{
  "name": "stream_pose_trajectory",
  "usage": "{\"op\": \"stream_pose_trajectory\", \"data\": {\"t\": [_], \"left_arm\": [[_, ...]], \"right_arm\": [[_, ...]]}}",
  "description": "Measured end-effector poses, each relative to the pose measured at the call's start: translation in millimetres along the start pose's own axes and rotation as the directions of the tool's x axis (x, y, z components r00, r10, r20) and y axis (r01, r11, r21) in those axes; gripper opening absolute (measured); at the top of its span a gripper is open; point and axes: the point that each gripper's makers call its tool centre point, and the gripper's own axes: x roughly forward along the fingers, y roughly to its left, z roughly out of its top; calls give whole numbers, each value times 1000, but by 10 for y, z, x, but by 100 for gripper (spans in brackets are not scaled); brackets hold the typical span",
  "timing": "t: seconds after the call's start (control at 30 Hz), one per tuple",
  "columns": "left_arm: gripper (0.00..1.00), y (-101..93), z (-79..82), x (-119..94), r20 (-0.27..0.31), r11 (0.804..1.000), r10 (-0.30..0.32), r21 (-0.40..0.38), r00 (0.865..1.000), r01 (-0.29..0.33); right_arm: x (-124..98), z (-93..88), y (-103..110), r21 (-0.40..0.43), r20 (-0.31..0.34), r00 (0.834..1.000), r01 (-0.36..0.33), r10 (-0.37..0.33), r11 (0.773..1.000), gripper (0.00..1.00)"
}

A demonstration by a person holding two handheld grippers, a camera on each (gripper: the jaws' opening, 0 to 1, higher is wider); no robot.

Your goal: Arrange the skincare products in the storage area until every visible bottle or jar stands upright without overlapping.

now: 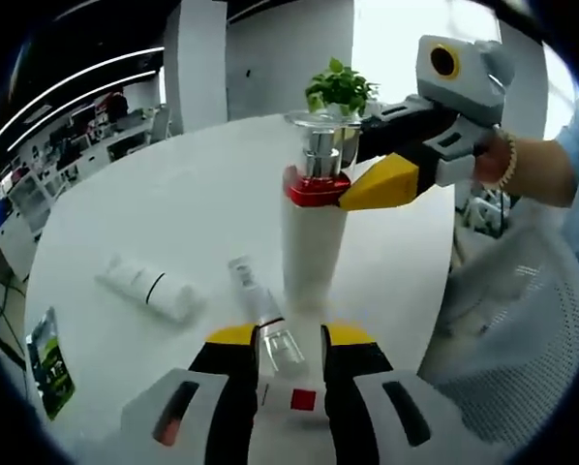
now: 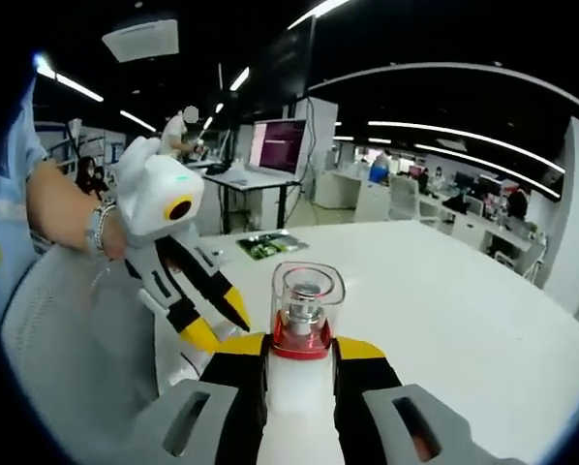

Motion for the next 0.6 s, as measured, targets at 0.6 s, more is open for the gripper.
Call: {"op": "stream_pose_trajectory", "data": {"t": [0.6], "left_arm": [[21, 9, -125, 75, -57, 1000, 25, 10, 998, -25]], "right_arm": [[-40, -34, -202, -9, -1, 998, 55, -55, 998, 17]]}}
